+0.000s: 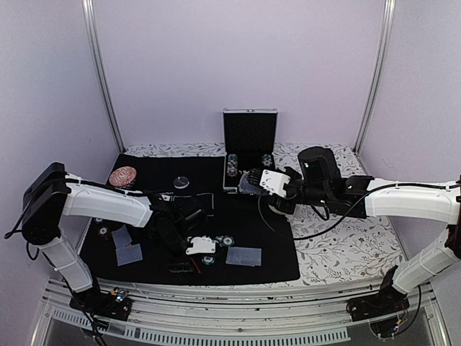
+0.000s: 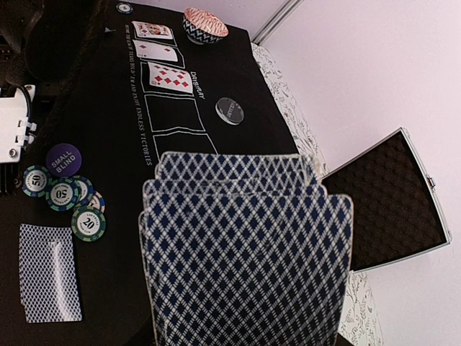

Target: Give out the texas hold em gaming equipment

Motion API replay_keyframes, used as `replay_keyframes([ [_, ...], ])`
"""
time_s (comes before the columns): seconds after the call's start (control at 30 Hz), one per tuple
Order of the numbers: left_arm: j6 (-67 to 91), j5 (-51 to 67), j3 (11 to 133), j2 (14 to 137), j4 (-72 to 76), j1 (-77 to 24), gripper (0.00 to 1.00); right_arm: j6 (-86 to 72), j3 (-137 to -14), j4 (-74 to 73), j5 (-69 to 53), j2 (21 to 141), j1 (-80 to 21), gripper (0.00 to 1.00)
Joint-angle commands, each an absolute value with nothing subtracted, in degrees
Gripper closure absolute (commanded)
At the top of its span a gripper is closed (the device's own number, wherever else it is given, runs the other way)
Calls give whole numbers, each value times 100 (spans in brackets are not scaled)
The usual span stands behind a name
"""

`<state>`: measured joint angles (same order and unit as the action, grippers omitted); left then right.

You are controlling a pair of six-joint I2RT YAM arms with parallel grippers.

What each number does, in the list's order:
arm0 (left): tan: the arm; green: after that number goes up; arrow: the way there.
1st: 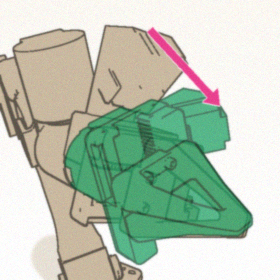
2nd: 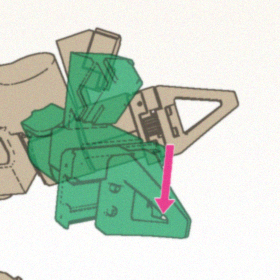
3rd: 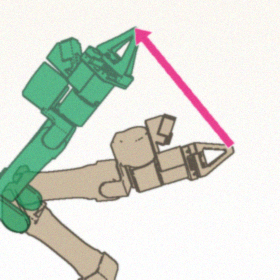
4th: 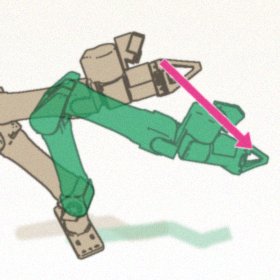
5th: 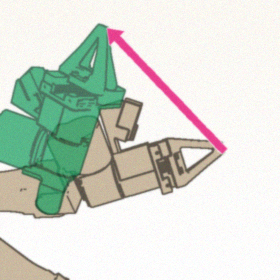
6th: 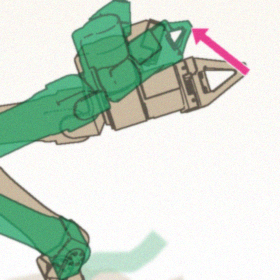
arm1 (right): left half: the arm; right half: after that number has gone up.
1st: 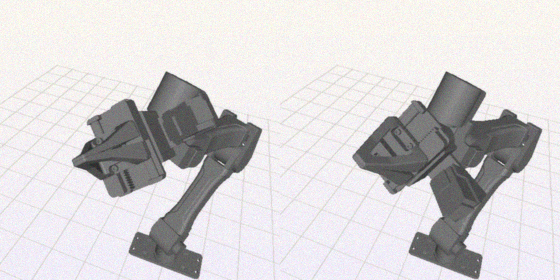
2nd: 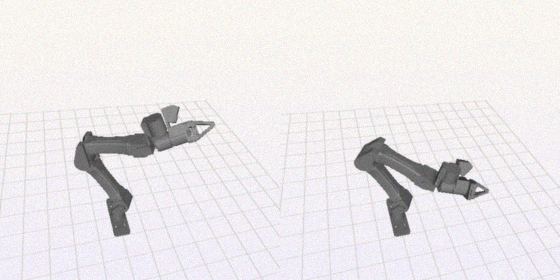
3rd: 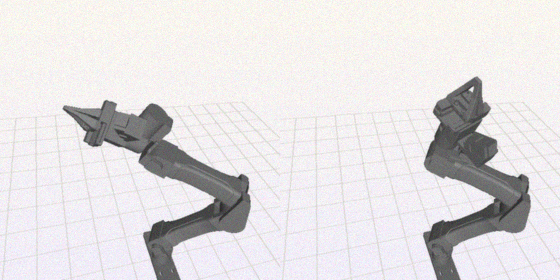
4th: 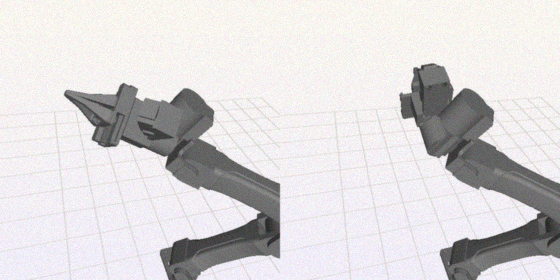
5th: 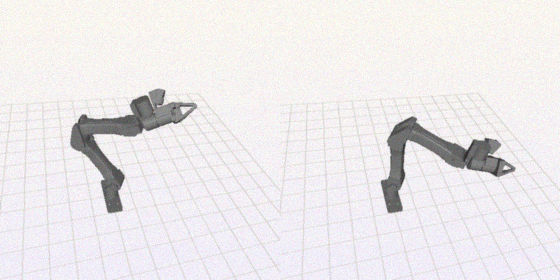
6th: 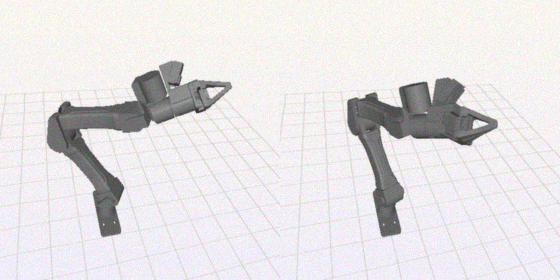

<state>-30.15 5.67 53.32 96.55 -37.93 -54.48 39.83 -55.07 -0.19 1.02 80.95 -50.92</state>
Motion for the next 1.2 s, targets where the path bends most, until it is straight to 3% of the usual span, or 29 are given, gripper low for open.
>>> replay_keyframes([
  [0.0, -3052, 675, 5339, 9788, -3805, -5423, 33, 3962, -5463, -6, 167, 7901, -5052, 57],
  [0.33, -2777, 593, 5459, 9554, -3852, -5395, 45, 3962, -5452, -8, 158, 7893, -5045, 57],
  [0.77, -1444, 53, 5837, 8485, -3885, -4927, 46, 3963, -5399, 57, 149, 7871, -5038, 57],
  [1.17, 1702, 94, 5475, 8118, -4002, -4528, 49, 4064, -5245, 103, 4, 7650, -4933, 57],
])
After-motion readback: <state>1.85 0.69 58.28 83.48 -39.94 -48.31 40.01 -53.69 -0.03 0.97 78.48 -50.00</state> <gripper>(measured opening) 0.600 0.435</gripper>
